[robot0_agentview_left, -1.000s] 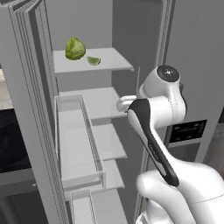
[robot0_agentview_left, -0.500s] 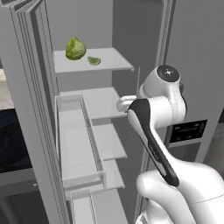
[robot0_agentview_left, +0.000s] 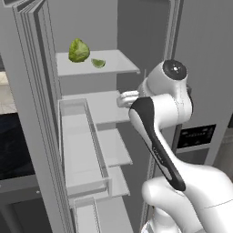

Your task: Take the lemon wedge from the fridge and place it on the plate with fish on the dining counter.

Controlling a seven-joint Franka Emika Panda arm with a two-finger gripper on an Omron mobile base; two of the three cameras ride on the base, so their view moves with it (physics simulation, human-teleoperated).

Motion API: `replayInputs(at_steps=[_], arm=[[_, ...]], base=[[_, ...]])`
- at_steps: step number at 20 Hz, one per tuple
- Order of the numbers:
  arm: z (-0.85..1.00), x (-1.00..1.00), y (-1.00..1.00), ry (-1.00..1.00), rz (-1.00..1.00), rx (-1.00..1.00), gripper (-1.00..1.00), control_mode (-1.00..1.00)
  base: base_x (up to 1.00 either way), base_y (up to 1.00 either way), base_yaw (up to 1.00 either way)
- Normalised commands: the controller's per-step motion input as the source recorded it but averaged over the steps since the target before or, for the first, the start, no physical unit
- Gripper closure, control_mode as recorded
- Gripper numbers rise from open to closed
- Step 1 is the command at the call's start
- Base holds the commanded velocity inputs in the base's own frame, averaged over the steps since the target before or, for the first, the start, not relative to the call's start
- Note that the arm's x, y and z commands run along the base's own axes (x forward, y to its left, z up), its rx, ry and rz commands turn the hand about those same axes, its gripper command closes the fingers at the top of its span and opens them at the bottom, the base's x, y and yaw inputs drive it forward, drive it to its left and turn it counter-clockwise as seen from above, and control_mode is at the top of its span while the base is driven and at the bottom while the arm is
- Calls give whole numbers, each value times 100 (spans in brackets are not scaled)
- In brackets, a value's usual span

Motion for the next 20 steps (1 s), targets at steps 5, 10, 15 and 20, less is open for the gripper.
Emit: replayInputs(at_steps=[5,10,15,20], arm=[[80,0,10,-19,19,-5,-100,-100],[53,0,0,-15,22,-1,-100,-100],[17,0,-4,-8,18,0,-100,-100],[0,1,2,0,2,-1,-100,-100]], base=[[0,0,0],[0,0,0],[0,0,0],[0,0,0]])
